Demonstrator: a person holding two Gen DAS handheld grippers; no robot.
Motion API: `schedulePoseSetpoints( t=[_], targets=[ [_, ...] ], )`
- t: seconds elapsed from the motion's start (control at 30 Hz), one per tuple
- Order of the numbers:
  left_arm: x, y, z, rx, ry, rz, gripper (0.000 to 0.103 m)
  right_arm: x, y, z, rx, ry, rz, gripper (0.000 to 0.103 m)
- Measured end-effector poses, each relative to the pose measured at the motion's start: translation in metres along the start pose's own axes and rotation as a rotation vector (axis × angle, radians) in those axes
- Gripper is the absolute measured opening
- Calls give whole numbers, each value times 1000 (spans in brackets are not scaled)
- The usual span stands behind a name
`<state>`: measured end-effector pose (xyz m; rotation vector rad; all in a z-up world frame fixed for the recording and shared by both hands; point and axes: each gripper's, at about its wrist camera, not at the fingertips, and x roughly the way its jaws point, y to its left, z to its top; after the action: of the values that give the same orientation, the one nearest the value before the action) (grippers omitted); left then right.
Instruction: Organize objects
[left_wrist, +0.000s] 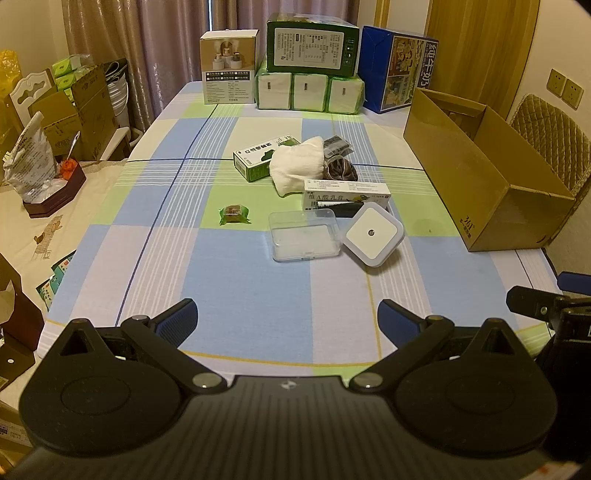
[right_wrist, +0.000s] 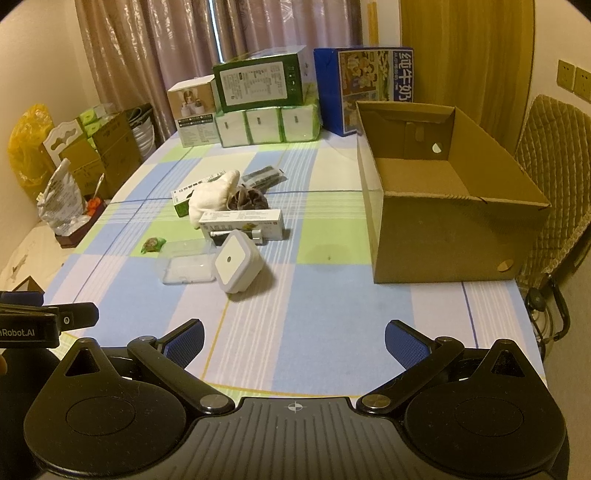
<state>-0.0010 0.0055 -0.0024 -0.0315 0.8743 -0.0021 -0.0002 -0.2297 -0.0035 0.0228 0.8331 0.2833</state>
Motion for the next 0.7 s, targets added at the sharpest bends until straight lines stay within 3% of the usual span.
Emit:
schedulePoseSetpoints(
  t=[0.7],
  targets=[
    [0,0,0,-3,1,3,102,1,3,2,-22,0,5,101]
  ],
)
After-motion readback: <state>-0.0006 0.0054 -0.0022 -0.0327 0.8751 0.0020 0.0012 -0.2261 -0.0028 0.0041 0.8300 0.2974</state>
